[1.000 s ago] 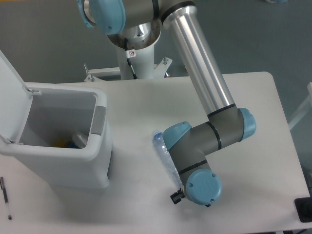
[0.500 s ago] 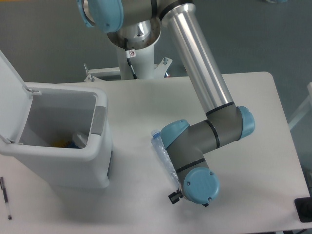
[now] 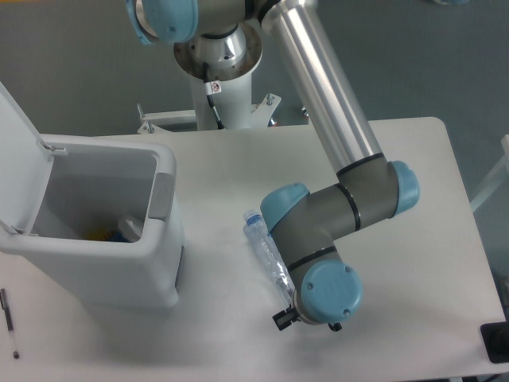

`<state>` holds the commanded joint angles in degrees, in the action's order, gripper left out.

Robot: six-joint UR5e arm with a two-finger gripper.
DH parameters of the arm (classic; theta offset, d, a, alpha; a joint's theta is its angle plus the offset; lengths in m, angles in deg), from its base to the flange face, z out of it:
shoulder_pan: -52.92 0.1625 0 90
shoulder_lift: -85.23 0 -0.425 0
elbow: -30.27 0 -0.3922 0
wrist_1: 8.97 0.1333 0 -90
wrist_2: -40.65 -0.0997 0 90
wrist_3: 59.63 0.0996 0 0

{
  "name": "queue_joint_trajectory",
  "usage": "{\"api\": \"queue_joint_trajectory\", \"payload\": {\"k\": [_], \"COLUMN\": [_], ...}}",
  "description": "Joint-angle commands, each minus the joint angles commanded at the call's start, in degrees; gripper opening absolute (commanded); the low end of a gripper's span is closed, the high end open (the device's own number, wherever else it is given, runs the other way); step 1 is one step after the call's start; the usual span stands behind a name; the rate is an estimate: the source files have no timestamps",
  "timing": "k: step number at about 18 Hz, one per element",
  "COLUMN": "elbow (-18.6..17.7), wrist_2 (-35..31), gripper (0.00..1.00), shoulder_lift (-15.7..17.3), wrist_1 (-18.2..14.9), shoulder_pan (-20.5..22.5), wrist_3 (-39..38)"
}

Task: Place the trash in the trash can
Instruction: 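Rotate the wrist and push the bottle to reorient it on the table, then lower the gripper around the bottle's middle and close it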

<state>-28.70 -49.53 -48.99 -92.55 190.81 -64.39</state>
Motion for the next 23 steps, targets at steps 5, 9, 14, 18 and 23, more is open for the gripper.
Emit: {"api": "queue_joint_trajectory", "payload": {"k": [5, 9, 14, 18, 23], "elbow": [0.0, 0.0, 0.0, 0.0, 0.1], "wrist_2": [5.9, 11.9, 20.3, 23.0, 29.3], "gripper": [0.45, 0.45, 0.45, 0.45, 0.45], "shoulder_lift": [3.7, 7.2, 11.6, 13.4, 16.1], "wrist_1": [2.8, 5.6, 11.3, 15.1, 16.4], "shoulder_pan": [1.4, 2.7, 4.7, 5.5, 6.7], "wrist_3": [1.4, 3.6, 3.7, 3.5, 3.0]}}
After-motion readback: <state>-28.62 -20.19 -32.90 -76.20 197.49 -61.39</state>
